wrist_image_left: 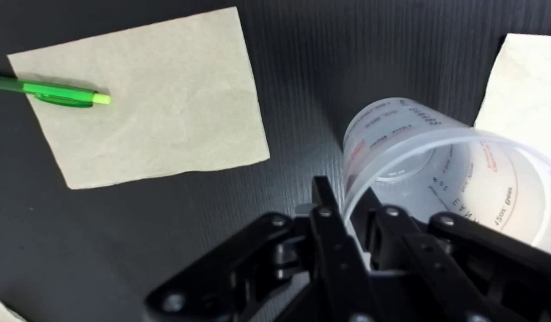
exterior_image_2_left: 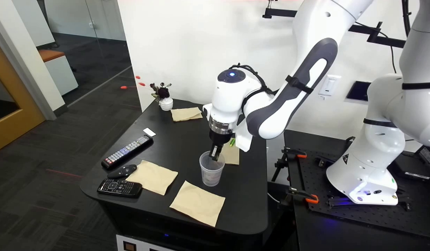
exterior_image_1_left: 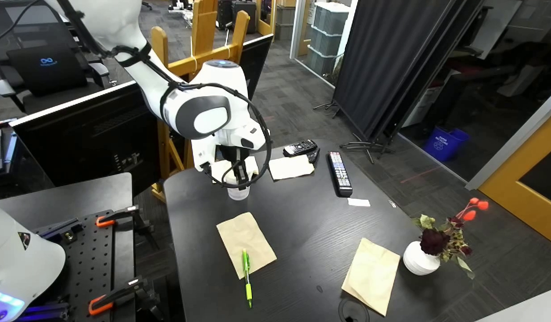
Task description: Move the cup to the right
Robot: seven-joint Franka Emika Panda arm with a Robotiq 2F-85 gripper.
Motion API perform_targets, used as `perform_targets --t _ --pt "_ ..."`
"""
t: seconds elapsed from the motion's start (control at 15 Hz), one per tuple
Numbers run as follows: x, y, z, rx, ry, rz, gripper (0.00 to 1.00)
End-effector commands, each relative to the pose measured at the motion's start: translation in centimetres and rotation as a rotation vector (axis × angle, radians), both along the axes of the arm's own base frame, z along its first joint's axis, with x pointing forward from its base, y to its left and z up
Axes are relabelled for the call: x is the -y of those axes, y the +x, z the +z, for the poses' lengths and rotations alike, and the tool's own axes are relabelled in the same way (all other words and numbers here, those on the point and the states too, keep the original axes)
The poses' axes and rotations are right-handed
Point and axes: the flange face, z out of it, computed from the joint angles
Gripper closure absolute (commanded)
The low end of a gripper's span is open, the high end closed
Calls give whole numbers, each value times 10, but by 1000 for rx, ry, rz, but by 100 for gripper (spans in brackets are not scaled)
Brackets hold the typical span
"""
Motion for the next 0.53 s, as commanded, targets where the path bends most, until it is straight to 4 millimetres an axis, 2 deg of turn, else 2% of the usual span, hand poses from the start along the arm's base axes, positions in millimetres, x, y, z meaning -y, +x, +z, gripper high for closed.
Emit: perform_targets --t 0.0,0.27,0.47 --pt "1 2 1 16 14 11 100" --pt "11 1 17 43 24 -21 99" --pt "47 -2 40 84 16 -92 99"
